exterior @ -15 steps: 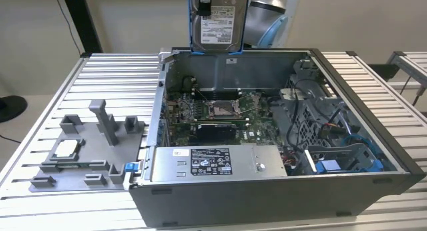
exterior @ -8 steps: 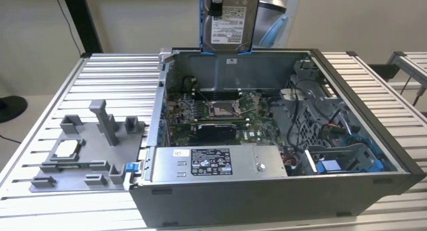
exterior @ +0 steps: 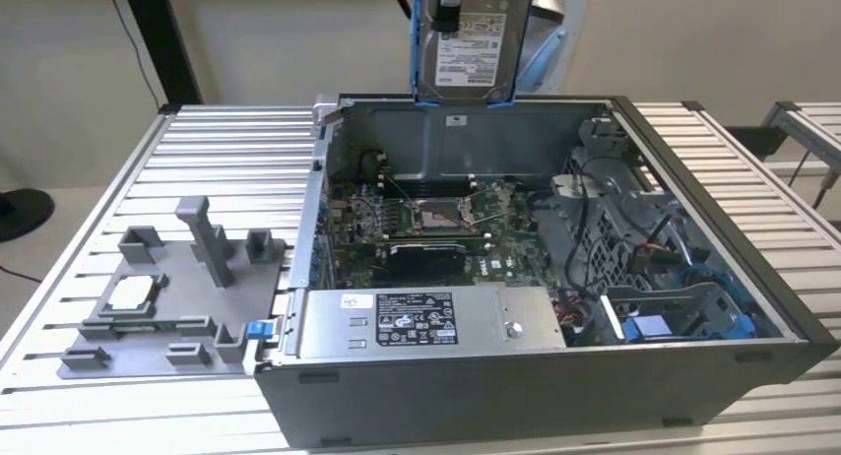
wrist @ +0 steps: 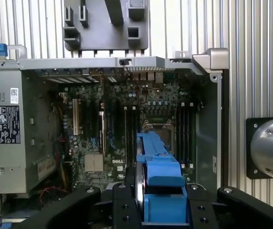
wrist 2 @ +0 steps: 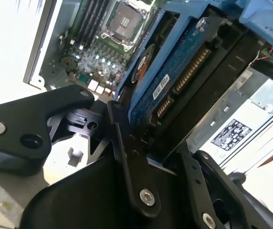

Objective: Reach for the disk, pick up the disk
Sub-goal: 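Pick up the disk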

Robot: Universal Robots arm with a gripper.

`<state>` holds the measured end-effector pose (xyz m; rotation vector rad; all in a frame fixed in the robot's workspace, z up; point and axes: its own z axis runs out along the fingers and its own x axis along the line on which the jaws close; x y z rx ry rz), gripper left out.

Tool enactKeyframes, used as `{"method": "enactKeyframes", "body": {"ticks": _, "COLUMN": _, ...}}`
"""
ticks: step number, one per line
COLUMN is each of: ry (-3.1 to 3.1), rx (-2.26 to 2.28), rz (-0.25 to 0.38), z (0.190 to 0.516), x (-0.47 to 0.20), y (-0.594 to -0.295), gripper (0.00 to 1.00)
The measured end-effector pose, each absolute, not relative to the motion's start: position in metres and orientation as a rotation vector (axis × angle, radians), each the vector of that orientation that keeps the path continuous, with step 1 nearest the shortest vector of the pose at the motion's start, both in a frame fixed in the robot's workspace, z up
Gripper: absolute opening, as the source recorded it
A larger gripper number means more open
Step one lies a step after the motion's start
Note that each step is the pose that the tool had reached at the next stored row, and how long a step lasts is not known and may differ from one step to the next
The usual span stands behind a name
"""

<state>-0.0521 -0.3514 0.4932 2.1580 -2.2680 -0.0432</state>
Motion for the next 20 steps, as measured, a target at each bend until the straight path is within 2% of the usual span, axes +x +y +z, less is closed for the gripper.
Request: {"method": "enactKeyframes", "body": {"ticks": 20, "ry": -2.268, "rx": 2.158, "rz": -0.043, "z": 0.493, "x": -0.005, "y": -0.351, "gripper": 0.0}}
